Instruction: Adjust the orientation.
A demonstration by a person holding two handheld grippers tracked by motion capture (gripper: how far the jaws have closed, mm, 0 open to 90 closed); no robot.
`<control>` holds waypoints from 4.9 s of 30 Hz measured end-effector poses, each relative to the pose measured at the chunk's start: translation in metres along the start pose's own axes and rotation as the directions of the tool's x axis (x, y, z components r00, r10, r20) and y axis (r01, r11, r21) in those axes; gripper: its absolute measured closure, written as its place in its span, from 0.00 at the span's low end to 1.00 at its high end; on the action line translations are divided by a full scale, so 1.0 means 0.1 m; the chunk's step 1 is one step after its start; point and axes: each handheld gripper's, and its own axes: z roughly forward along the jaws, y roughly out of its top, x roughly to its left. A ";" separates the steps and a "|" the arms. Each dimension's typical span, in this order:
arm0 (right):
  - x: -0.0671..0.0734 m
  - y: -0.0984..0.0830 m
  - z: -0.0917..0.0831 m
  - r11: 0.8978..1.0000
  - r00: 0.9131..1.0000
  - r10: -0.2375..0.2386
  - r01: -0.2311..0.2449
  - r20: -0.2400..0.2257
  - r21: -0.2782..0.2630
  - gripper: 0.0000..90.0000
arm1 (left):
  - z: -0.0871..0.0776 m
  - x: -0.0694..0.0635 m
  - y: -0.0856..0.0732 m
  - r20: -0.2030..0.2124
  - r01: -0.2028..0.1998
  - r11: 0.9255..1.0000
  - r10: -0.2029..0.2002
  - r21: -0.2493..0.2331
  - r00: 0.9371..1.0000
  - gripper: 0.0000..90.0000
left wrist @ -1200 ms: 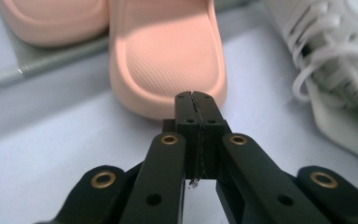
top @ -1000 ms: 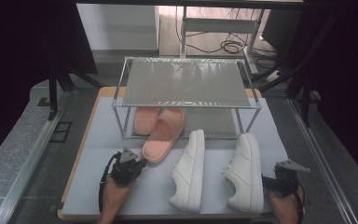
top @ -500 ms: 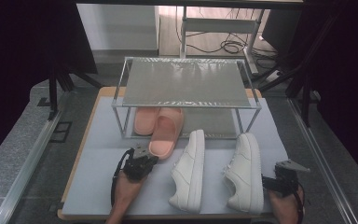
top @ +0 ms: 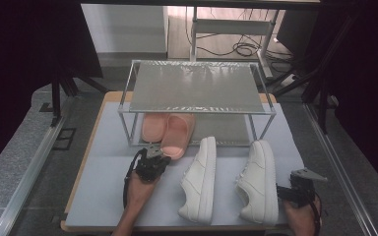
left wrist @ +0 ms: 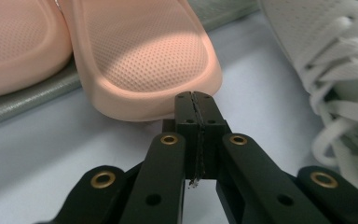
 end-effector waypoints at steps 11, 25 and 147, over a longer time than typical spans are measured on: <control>0.00 0.00 0.00 1.000 1.000 0.000 0.000 0.000 0.000 0.15 | 0.17 0.07 0.14 -0.012 0.004 1.000 -0.004 0.003 1.000 1.00; 0.00 0.00 0.00 1.000 1.000 0.000 0.000 0.000 0.000 0.15 | 0.40 0.16 0.30 -0.037 0.002 1.000 -0.002 0.006 0.999 1.00; -0.06 0.08 -0.17 0.999 0.997 0.020 -0.023 -0.081 -0.041 0.37 | -0.66 0.57 -0.81 -0.155 0.056 0.994 -0.041 0.094 0.987 0.13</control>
